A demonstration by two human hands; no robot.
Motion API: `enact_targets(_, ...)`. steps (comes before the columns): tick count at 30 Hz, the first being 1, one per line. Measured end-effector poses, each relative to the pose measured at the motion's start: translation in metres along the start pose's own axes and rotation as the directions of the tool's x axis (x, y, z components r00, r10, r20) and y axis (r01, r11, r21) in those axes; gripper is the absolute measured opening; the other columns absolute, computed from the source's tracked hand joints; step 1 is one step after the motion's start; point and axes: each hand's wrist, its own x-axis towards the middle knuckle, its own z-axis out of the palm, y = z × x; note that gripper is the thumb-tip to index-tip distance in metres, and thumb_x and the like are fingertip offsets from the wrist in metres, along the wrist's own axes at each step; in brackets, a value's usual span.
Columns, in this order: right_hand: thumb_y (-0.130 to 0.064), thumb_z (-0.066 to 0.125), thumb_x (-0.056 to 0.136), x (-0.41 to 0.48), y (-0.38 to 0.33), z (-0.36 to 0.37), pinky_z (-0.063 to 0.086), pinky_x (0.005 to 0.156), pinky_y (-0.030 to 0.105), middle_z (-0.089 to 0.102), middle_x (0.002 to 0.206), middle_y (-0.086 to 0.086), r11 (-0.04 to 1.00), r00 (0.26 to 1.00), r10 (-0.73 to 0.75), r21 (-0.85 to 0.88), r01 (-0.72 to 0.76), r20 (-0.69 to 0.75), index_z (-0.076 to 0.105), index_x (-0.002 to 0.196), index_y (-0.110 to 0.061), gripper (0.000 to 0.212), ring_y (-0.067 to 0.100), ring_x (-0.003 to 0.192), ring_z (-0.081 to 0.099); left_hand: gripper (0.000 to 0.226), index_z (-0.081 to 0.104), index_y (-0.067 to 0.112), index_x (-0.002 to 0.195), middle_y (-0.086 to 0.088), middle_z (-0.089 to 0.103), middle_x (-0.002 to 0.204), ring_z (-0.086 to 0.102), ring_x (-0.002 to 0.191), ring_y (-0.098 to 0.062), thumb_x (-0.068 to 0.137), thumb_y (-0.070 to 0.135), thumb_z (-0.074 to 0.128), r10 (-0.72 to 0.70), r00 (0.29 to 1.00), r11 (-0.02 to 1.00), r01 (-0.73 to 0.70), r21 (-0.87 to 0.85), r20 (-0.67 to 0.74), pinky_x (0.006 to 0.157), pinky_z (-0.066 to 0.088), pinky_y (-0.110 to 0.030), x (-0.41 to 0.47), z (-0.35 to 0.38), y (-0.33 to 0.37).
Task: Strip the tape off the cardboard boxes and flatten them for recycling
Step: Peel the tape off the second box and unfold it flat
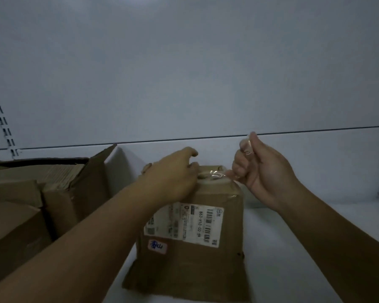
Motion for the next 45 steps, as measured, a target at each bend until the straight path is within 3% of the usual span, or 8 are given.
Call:
enact_targets(6, -0.029, 0.042, 0.095, -0.003, -0.060, -0.031, 0.016, 0.034, 0.016, 0.026, 0.039, -0.010, 0.952, 0.917, -0.301, -0.024, 0.306, -0.260, 0.037, 0.062, -0.022, 0.034, 0.005, 0.034, 0.020, 0.043, 0.043, 0.036, 0.134, 0.008, 0.049, 0.136, 0.043, 0.121, -0.010, 0.097, 0.050, 0.025, 0.062, 0.970, 0.998, -0.068, 0.018, 0.237, 0.109, 0.027, -0.044, 0.006, 0.001, -0.011)
enact_targets(10, -0.014, 0.057, 0.080, -0.021, -0.058, -0.029, 0.035, 0.043, 0.017, 0.047, 0.050, -0.012, 0.682, 0.840, -0.542, -0.569, 0.460, 0.028, 0.051, 0.072, -0.020, 0.012, 0.005, 0.045, 0.039, 0.046, 0.035, 0.040, 0.138, 0.009, 0.043, 0.143, 0.042, 0.125, -0.013, 0.094, 0.052, 0.034, 0.034, 0.966, 0.999, -0.040, 0.020, 0.257, 0.111, 0.026, -0.046, 0.006, 0.001, -0.012)
enact_targets(15, -0.012, 0.053, 0.073, -0.041, -0.022, -0.005, 0.038, 0.071, 0.012, 0.060, 0.099, -0.015, 0.082, 0.760, -0.123, -0.757, 0.649, 0.638, 0.067, 0.085, -0.031, 0.026, -0.004, 0.085, 0.049, 0.045, 0.038, 0.038, 0.136, 0.005, 0.048, 0.139, 0.045, 0.121, -0.016, 0.094, 0.053, 0.033, 0.032, 0.981, 0.997, -0.045, 0.069, 0.189, 0.106, 0.030, -0.049, 0.004, 0.007, -0.008)
enact_targets(19, -0.027, 0.032, 0.071, -0.042, -0.013, 0.003, 0.037, 0.072, 0.028, 0.062, 0.110, -0.003, 0.070, 0.726, 0.085, -0.731, 0.679, 0.683, 0.075, 0.089, -0.022, 0.047, -0.002, 0.087, 0.039, 0.044, 0.038, 0.036, 0.137, 0.007, 0.046, 0.140, 0.045, 0.118, -0.012, 0.095, 0.050, 0.032, 0.042, 0.976, 0.996, -0.059, 0.072, 0.211, 0.106, 0.032, -0.047, -0.001, 0.005, -0.008)
enact_targets(27, -0.035, 0.053, 0.075, -0.050, -0.004, 0.007, 0.029, 0.079, 0.013, 0.050, 0.123, -0.006, -0.144, 0.753, 0.076, -0.740, 0.657, 0.654, 0.065, 0.109, -0.037, 0.036, 0.007, 0.099, 0.037, 0.048, 0.039, 0.038, 0.136, 0.004, 0.051, 0.137, 0.048, 0.120, -0.018, 0.092, 0.056, 0.032, -0.010, 0.982, 0.999, 0.001, 0.047, 0.191, 0.100, 0.035, -0.040, 0.001, 0.007, -0.008)
enact_targets(31, -0.017, 0.069, 0.071, -0.049, 0.001, 0.006, 0.026, 0.074, 0.017, 0.060, 0.114, -0.002, -0.143, 0.766, -0.014, -0.760, 0.634, 0.642, 0.074, 0.086, -0.029, 0.019, 0.007, 0.088, 0.037, 0.048, 0.036, 0.038, 0.138, 0.004, 0.049, 0.139, 0.047, 0.120, -0.018, 0.093, 0.054, 0.031, -0.019, 0.980, 0.997, 0.004, 0.079, 0.198, 0.101, 0.034, -0.044, 0.006, 0.009, -0.010)
enact_targets(38, -0.024, 0.059, 0.077, -0.047, 0.004, 0.002, 0.030, 0.080, 0.020, 0.058, 0.109, -0.008, -0.134, 0.755, -0.011, -0.749, 0.648, 0.655, 0.071, 0.078, -0.025, 0.012, 0.001, 0.097, 0.036, 0.047, 0.033, 0.036, 0.140, 0.004, 0.039, 0.146, 0.039, 0.126, -0.017, 0.095, 0.051, 0.030, -0.009, 0.977, 0.992, -0.018, 0.123, 0.214, 0.099, 0.027, -0.039, 0.008, 0.007, -0.007)
enact_targets(45, -0.028, 0.049, 0.083, -0.047, -0.006, -0.003, 0.040, 0.075, 0.010, 0.056, 0.098, -0.018, 0.162, 0.756, -0.103, -0.739, 0.654, 0.646, 0.058, 0.083, -0.029, 0.009, 0.000, 0.092, 0.052, 0.047, 0.033, 0.036, 0.139, 0.001, 0.041, 0.145, 0.039, 0.126, -0.019, 0.095, 0.051, 0.032, -0.025, 0.978, 0.989, -0.006, 0.148, 0.205, 0.102, 0.027, -0.042, 0.010, 0.008, -0.008)
